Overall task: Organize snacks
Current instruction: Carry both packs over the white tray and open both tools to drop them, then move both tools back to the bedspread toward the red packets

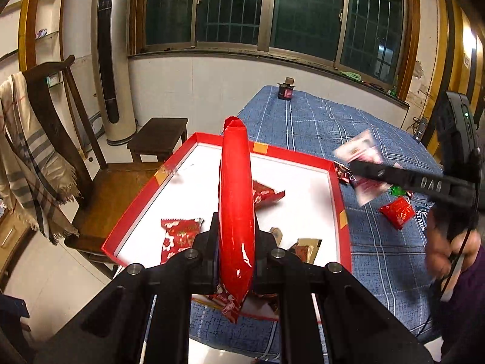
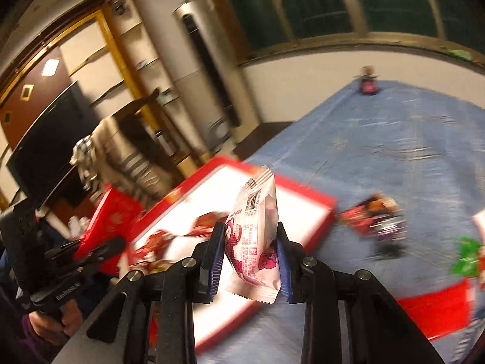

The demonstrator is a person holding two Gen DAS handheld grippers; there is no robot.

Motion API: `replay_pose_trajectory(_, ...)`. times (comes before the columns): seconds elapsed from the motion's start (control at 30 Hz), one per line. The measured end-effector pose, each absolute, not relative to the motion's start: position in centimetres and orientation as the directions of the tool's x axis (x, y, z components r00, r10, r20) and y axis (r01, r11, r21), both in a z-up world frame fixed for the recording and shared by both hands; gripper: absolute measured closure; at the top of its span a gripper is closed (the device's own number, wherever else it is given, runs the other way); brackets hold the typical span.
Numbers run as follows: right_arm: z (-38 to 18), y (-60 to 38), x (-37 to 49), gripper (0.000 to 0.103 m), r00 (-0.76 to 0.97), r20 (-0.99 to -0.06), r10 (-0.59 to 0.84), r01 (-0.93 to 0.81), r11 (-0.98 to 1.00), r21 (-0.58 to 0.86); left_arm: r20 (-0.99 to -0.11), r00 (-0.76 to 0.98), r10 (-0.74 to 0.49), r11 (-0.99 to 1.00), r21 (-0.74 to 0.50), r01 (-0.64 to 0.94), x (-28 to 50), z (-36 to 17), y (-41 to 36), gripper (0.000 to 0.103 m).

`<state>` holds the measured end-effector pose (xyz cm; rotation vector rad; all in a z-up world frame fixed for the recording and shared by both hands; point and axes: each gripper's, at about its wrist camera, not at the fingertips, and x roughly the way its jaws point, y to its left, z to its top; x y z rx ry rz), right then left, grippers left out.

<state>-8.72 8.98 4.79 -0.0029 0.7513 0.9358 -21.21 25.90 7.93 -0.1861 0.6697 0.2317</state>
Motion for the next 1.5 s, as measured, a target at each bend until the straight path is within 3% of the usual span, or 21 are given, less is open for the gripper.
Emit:
replay_pose_trajectory(0.23, 1.5, 14.9, -12.3, 0.072, 0.263, -0.634, 0.727, -0.781, 0.546, 0.303, -0.664, 0.735, 0.14, 0.955, -0.105, -0.277, -20.4, 6.3, 26.6, 0.091)
replay_pose_trajectory(0.67, -0.7, 18.7, -12.2, 0.072, 0.267, -0.676, 0.687, -0.79, 0.557, 0.254, -0.703, 0.693, 0.161, 0.947, -0.088, -0.309, -18.4, 4.9, 27.3, 0.091)
replay_pose_trajectory(0.7, -0.6, 18.5, -12.2, 0.071, 0.271, -0.675, 0.686, -0.789, 0.56, 0.253, -0.703, 0.691, 0.172, 0.946, -0.079, -0.316, -18.4, 5.0, 27.2, 0.089)
replay_pose_trajectory(0.77, -0.1, 17.9, -12.0, 0.069, 0.293, -0.667, 0.685, -0.782, 0.573, 0.244, -0.695, 0.685, 0.218, 0.947, -0.02, -0.322, -18.3, 5.3, 26.8, 0.073)
replay_pose_trajectory(0.83, 0.8, 17.0, -11.6, 0.059, 0.311, -0.658, 0.686, -0.775, 0.584, 0.243, -0.654, 0.687, 0.318, 0.931, 0.078, -0.357, -18.5, 6.0, 25.9, 0.025)
replay_pose_trajectory(0.87, 1.2, 16.4, -11.4, 0.057, 0.323, -0.647, 0.691, -0.771, 0.589, 0.244, -0.625, 0.696, 0.353, 0.923, 0.11, -0.369, -18.8, 6.4, 25.5, 0.02)
replay_pose_trajectory(1.03, 3.3, 12.7, -10.6, 0.048, 0.416, -0.603, 0.681, -0.742, 0.637, 0.208, -0.509, 0.709, 0.489, 0.872, 0.268, -0.409, -19.1, 8.1, 23.5, 0.02)
replay_pose_trajectory(1.5, 6.8, -0.3, -5.6, 0.047, 0.632, -0.552, 0.544, -0.547, 0.818, 0.18, -0.48, 0.751, 0.453, 0.891, 0.273, -0.362, -16.5, 10.9, 19.6, 0.02)
